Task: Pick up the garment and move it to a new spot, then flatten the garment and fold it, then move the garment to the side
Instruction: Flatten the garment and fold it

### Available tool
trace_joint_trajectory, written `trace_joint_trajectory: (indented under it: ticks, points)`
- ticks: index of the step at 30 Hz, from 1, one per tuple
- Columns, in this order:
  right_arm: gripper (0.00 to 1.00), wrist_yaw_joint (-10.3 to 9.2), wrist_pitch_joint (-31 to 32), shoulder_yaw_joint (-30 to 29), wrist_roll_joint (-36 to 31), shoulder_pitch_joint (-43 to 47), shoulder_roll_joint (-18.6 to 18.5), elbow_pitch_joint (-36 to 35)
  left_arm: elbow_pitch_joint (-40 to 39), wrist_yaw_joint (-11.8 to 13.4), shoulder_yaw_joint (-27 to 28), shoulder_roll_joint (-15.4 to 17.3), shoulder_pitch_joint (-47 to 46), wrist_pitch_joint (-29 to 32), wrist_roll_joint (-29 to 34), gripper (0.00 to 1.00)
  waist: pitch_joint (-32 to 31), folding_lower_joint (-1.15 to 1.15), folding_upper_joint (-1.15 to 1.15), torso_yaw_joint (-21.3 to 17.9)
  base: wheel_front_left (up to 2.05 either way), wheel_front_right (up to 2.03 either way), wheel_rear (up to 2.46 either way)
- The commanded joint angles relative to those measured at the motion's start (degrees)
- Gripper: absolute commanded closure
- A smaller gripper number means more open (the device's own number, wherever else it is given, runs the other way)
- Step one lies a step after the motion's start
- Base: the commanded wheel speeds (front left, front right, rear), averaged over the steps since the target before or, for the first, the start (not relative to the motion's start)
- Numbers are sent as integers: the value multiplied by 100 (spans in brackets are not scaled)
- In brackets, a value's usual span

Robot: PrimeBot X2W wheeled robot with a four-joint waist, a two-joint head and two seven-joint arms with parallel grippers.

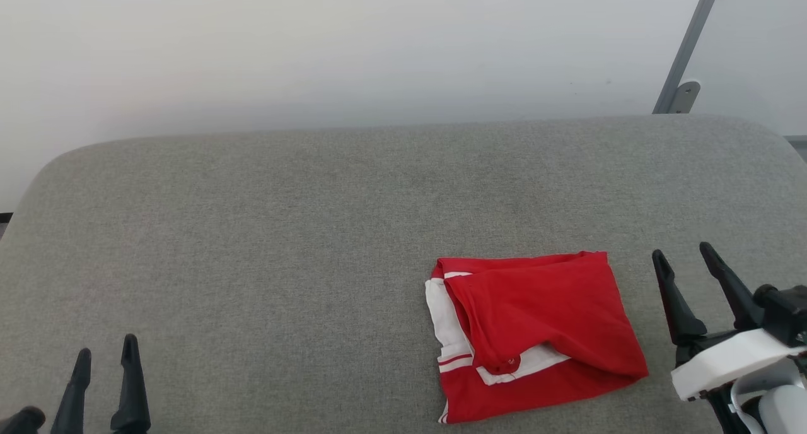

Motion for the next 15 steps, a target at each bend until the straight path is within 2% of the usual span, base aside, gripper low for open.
trace_joint_trajectory:
  ticks: [1,6,15]
  points:
    - [0,-2,-31,-67,15,72,24,4,-3,-21,25,10,97,-27,-29,0,-4,0,0,9,0,0,0]
    - [0,-1,-33,-352,-72,279,114,-160,-28,-21,20,27,174,-28,-127,0,-12,0,0,26,0,0,0]
    - [0,-1,-35,-760,-168,648,320,-356,-96,-22,-387,304,198,-28,-345,0,-20,0,0,82,0,0,0]
